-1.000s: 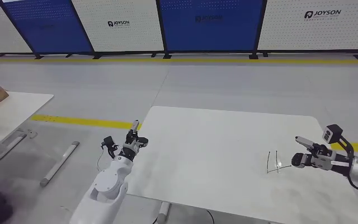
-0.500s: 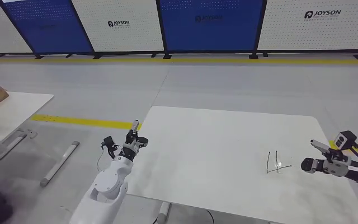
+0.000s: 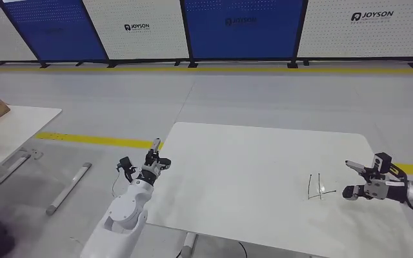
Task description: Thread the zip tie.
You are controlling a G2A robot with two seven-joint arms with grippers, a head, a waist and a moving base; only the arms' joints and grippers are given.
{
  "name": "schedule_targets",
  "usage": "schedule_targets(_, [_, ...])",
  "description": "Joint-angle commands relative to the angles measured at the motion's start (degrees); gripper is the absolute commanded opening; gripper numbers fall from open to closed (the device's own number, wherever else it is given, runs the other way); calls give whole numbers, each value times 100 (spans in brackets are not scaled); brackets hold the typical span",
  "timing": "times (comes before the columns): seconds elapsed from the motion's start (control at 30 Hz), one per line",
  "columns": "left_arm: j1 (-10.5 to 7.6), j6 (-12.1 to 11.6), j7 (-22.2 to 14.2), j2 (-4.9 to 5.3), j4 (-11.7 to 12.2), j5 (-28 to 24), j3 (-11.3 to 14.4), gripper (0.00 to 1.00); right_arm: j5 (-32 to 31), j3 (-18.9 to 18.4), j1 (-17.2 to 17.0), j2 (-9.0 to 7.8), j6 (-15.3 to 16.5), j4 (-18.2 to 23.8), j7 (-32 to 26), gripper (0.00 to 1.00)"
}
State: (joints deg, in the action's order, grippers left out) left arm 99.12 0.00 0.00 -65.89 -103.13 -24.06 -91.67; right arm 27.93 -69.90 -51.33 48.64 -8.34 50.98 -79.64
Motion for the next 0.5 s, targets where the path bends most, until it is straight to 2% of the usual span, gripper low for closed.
schedule_targets(0.0, [0,0,0,0,0,0,0,100,-3,-4,-3,0,-2,3,0,100])
schedule_targets(0.27, [0,0,0,0,0,0,0,100,-3,-4,-3,0,-2,3,0,100])
schedule_targets(0.3, [0,0,0,0,0,0,0,100,10,1,14,2,300,246,0,100])
schedule_targets(0.33, [0,0,0,0,0,0,0,100,45,30,-157,-21,910,466,0,100])
schedule_targets(0.37, [0,0,0,0,0,0,0,100,120,27,-292,-77,1259,552,0,100])
schedule_targets(0.47, [0,0,0,0,0,0,0,100,215,75,-391,-242,1624,696,0,100])
